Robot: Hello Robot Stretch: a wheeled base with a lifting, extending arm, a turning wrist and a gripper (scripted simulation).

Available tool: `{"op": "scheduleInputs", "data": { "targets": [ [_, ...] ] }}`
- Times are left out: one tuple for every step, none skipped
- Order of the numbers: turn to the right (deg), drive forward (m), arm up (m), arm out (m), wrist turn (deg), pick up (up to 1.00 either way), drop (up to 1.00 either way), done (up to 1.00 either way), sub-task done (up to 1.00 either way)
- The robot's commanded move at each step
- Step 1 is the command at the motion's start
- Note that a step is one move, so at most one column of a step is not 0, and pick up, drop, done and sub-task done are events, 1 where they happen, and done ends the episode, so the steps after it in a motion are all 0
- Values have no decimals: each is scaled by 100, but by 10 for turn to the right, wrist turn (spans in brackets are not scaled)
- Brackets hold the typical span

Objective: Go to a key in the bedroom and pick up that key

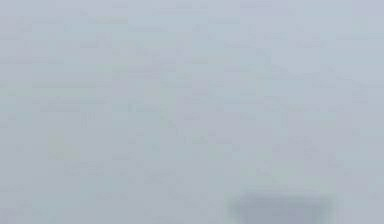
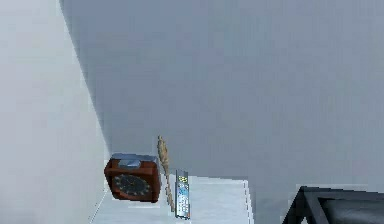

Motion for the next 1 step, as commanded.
{"op": "scheduleInputs", "data": {
  "targets": [
    [0,0,36,0,0,0,0,0,0]
  ]
}}
